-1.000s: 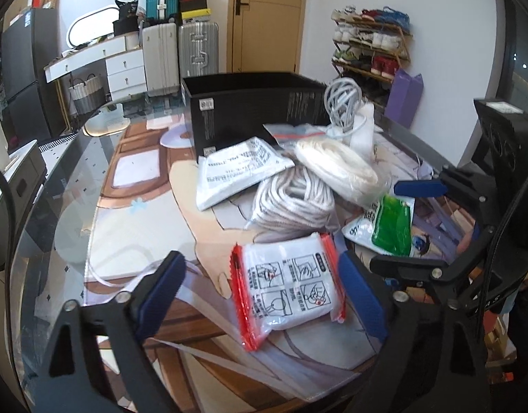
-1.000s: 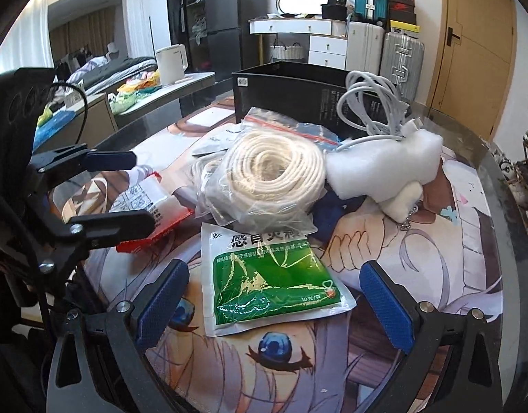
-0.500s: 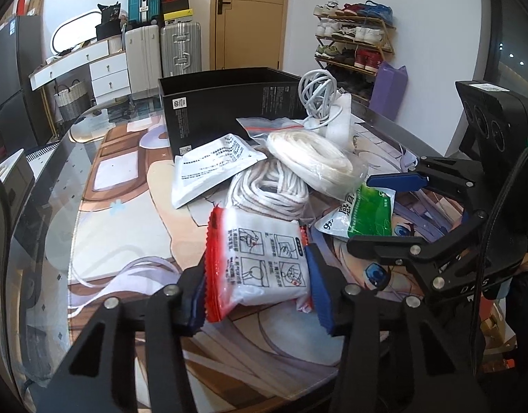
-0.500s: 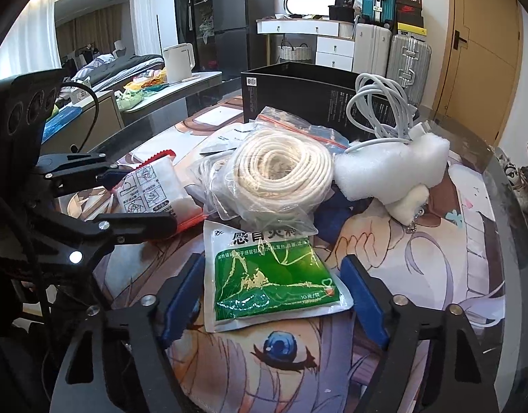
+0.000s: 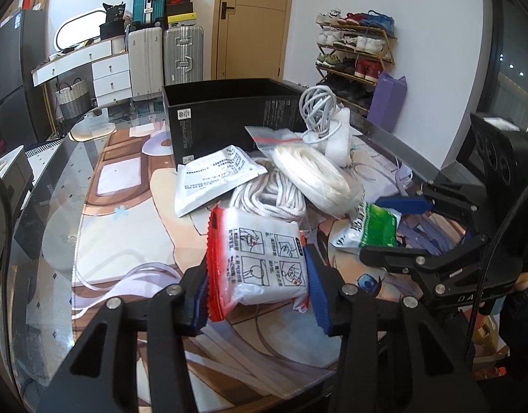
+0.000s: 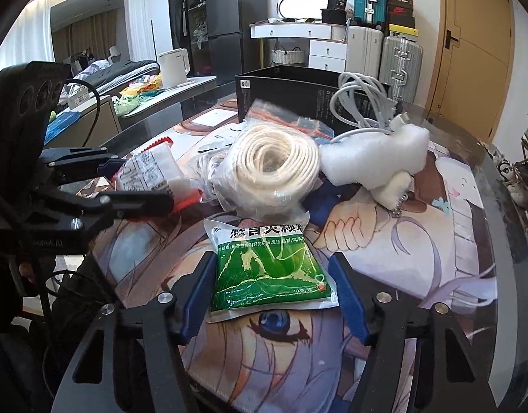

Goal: Organize soft objects
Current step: 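Close the left gripper on the red-edged packet while the right gripper grasps the green packet, then lift both packets and carry them over the open black box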

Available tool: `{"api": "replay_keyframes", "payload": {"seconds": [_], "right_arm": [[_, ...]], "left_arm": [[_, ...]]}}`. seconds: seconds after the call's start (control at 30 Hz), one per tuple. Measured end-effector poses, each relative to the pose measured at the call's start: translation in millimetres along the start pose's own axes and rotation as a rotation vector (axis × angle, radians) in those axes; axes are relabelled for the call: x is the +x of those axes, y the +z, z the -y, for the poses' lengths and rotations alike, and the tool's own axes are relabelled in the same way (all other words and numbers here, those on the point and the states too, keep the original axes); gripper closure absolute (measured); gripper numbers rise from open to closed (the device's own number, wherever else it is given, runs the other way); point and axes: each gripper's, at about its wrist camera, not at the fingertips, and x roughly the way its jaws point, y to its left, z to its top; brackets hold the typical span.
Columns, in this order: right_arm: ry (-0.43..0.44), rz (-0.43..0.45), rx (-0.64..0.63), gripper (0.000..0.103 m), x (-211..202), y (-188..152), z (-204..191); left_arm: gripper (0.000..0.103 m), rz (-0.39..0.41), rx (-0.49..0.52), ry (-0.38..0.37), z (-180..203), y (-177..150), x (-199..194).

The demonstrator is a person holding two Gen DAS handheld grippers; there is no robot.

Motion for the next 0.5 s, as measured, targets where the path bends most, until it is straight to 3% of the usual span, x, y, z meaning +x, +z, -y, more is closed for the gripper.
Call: {"api": "replay_keyframes", "payload": {"seconds": [0.5], "right_arm": [[0.003,0.040,0.019,0.048,-19,-11,8]], "left_arm": [[0.057,0.038,-0.022,0.013,-3,8,-8]]}}
